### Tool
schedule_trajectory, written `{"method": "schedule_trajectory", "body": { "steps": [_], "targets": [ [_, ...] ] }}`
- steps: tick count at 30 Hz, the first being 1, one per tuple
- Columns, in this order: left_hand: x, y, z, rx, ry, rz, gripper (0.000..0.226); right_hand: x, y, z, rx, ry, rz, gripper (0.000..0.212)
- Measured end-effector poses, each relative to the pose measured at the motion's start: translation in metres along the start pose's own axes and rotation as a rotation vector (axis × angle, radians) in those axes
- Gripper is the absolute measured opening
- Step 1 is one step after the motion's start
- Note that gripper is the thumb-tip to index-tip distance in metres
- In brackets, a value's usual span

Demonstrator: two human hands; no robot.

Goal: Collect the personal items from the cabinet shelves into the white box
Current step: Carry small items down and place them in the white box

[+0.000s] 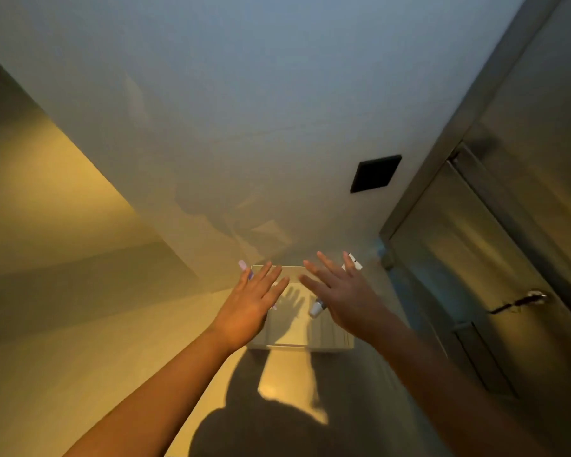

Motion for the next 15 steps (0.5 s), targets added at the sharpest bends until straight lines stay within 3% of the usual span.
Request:
{"method": "schedule_trajectory", "body": {
  "steps": [8,15],
  "targets": [
    [-0.036,-0.013,0.206,-0.143,-0.101,0.050,0.065,0.023,0.020,0.203,-0.185,-0.009,-0.056,0.071],
    [-0.056,-0.032,0.283,-0.178,-0.263,0.141,0.063,0.048,0.025,0.300,-0.251,0.050,-0.125,0.070]
  ]
}}
Point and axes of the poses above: each hand's wrist, its own y-axis away from the middle knuckle, its own z-axis out of the palm, x = y × z, the point moved 10 cm from there along -y, towards the middle knuckle, and after that the axes turned 6 degrees about -z, right-handed, at the moved point
